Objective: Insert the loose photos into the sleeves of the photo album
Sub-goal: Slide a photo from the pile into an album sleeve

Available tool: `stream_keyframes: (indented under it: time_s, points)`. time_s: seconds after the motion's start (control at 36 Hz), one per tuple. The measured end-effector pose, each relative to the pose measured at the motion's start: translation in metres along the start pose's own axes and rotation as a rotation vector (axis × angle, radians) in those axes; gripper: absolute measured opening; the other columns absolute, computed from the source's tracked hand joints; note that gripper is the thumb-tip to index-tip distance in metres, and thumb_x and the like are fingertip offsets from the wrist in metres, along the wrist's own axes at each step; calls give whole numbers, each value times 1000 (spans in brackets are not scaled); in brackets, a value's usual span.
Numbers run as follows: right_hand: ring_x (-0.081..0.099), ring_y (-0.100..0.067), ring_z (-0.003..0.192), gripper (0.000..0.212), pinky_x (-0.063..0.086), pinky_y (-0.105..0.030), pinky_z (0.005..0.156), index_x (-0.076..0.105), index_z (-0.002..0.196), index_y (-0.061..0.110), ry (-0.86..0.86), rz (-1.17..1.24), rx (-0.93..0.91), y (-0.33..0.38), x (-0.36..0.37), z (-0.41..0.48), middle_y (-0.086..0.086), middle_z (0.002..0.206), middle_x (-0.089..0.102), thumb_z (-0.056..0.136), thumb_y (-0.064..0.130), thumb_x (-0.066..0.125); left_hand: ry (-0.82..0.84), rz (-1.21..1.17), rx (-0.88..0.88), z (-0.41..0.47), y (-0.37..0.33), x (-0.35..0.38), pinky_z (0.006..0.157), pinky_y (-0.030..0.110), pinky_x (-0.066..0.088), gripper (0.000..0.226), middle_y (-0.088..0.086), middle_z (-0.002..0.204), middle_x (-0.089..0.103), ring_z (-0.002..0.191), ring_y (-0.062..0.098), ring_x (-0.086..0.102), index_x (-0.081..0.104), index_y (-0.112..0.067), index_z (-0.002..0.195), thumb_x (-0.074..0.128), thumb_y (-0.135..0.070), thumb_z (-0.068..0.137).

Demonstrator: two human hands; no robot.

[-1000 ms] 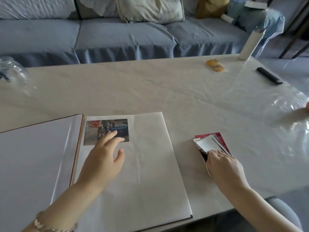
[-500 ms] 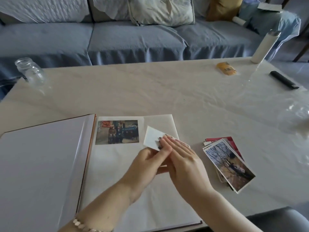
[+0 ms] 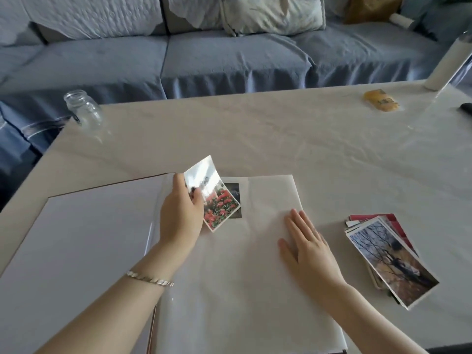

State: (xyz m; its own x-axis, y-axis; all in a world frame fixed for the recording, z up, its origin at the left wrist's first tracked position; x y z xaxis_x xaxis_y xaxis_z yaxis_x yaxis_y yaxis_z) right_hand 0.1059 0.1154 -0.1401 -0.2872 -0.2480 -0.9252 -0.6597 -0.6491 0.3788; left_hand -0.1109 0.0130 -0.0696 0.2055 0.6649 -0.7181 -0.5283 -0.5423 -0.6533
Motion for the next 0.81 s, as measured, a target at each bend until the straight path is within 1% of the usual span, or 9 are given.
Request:
stream_keyframes:
  time_s: [0.11, 0.17, 0.25, 0.33, 0.44, 0.56, 0.67, 0.78, 0.81]
  points:
    - [-13, 10, 132, 86, 1, -10, 102, 25, 147, 25, -25, 39, 23, -1, 1, -2, 23, 143, -8, 74, 62, 0, 40, 57, 86, 4, -8, 14, 54, 32, 26, 14, 19, 78, 60, 66, 32, 47, 38, -7, 89, 49, -14, 95]
    - [-11, 10, 133, 86, 4, -11, 103, 27, 147, 24, -37, 49, 21, -2, 3, -1, 23, 143, -5, 74, 62, 1, 113, 74, 108, 3, -12, 24, 55, 34, 29, 15, 20, 78, 61, 71, 32, 48, 36, -9, 88, 49, -14, 95]
    - [-2, 6, 136, 81, 10, -16, 105, 35, 144, 20, -74, 70, 9, -2, 5, -1, 20, 145, 4, 78, 59, 8, 251, 172, 208, -1, -20, 38, 58, 37, 36, 14, 18, 86, 65, 81, 37, 59, 47, -3, 103, 46, -16, 96]
    - [6, 0, 138, 77, 16, -22, 106, 41, 141, 16, -97, 80, -5, -4, 6, -1, 16, 145, 11, 81, 56, 14, 396, 209, 252, -5, -26, 51, 55, 31, 33, 18, 9, 75, 56, 67, 28, 53, 46, -3, 110, 43, -16, 98]
    - [17, -6, 137, 68, 24, -27, 103, 49, 135, 12, -161, 89, -17, -4, 6, -1, 13, 143, 20, 85, 50, 23, 552, 75, 51, -1, -21, 65, 58, 31, 41, 19, 7, 78, 56, 68, 25, 59, 47, -3, 107, 47, -19, 97]
    - [16, -4, 137, 69, 21, -26, 105, 49, 136, 14, -165, 99, -20, -5, 7, -1, 13, 144, 21, 85, 51, 22, 656, 16, -144, 9, -9, 75, 70, 39, 56, 25, 11, 88, 66, 62, 21, 62, 55, -4, 112, 53, -20, 93]
    - [19, -2, 135, 67, 23, -27, 105, 52, 133, 13, -180, 107, -12, -6, 8, -2, 7, 146, 32, 85, 50, 25, 682, 8, -192, 14, -3, 77, 73, 48, 57, 27, 14, 90, 69, 77, 28, 66, 58, -4, 112, 58, -20, 90]
    - [20, -2, 135, 64, 26, -27, 103, 53, 132, 12, -178, 116, 0, -7, 8, -2, 3, 146, 37, 85, 48, 27, 664, -40, -243, 14, -2, 78, 73, 49, 57, 27, 15, 94, 65, 72, 25, 64, 56, -1, 112, 59, -17, 90]
    - [23, -4, 135, 63, 27, -29, 103, 55, 130, 12, -183, 117, 0, -7, 7, -2, 1, 145, 39, 86, 47, 28, 652, -49, -263, 13, -2, 78, 75, 46, 56, 30, 14, 100, 63, 78, 25, 63, 54, -2, 115, 60, -17, 90]
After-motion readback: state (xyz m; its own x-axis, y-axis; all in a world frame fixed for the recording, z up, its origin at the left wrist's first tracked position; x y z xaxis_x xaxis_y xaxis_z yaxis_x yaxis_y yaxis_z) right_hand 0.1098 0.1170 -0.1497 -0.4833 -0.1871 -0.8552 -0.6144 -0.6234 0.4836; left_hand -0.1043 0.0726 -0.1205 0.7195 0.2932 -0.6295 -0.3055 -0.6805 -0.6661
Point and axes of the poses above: each hand's wrist, its own z-axis towards the middle knuckle, its own x-axis out of the palm, y = z × x, the point moved 5 cm from there along z, towards the middle knuckle
